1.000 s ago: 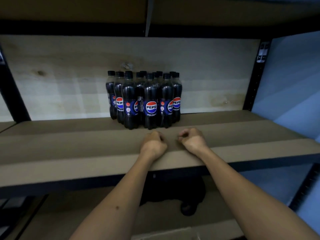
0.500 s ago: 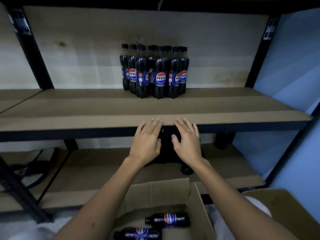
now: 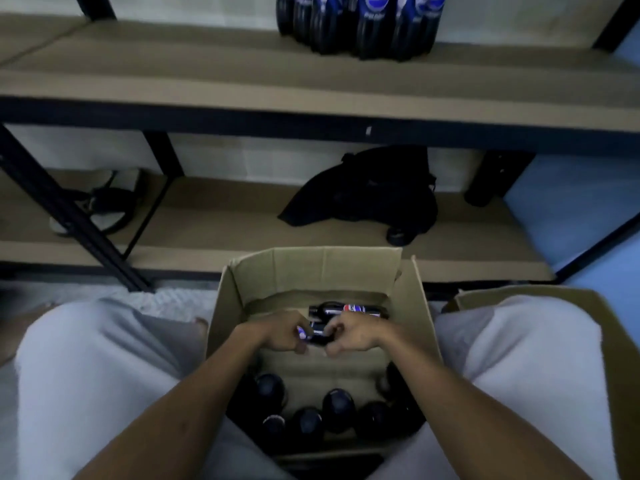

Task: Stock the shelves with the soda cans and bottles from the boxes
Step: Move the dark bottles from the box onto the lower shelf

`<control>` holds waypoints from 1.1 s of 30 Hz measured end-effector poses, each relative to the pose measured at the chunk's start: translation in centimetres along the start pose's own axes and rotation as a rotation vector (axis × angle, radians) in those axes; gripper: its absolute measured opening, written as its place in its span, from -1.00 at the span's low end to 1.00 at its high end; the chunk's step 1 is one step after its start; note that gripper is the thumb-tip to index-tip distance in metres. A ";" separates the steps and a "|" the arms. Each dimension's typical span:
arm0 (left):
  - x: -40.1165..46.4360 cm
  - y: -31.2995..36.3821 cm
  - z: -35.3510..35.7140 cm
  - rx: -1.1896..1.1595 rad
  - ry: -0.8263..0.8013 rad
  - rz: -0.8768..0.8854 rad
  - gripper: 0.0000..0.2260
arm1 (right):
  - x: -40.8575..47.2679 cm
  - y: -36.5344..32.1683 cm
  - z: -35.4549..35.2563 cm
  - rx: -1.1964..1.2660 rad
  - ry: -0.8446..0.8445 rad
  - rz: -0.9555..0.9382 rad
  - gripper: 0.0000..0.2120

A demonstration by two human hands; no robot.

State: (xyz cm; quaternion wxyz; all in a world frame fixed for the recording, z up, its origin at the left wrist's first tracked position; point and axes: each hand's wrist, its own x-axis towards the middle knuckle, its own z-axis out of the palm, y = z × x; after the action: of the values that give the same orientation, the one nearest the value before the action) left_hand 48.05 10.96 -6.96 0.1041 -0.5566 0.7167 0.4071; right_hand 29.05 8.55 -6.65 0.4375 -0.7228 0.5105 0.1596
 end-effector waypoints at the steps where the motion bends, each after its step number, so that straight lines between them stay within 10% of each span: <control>1: 0.0 -0.2 0.9 0.048 -0.101 -0.045 -0.55 | 0.3 0.5 1.2 -0.027 -0.114 0.029 -0.35; 4: -0.2 -1.1 2.7 0.186 -0.332 -0.142 -0.30 | 1.2 1.9 4.3 -0.188 -0.352 0.084 -0.08; 8: -0.5 -3.0 4.6 0.241 -0.430 -0.136 -0.37 | 2.0 3.6 6.4 -0.176 -0.363 0.062 -0.26; 16: 0.3 -5.4 6.2 -0.010 -0.048 -0.155 -0.66 | 4.7 4.2 6.5 0.199 -0.011 0.051 -0.76; 33: 2.1 -5.3 7.5 -0.359 0.416 -0.416 -0.65 | 5.9 4.3 10.1 0.583 0.353 0.080 -0.80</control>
State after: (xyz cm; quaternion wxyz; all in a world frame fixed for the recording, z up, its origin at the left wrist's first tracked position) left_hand 49.70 14.50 -15.58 -0.0630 -0.7714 0.5105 0.3746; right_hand 29.97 12.64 -18.42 0.5242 -0.5632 0.6303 -0.1038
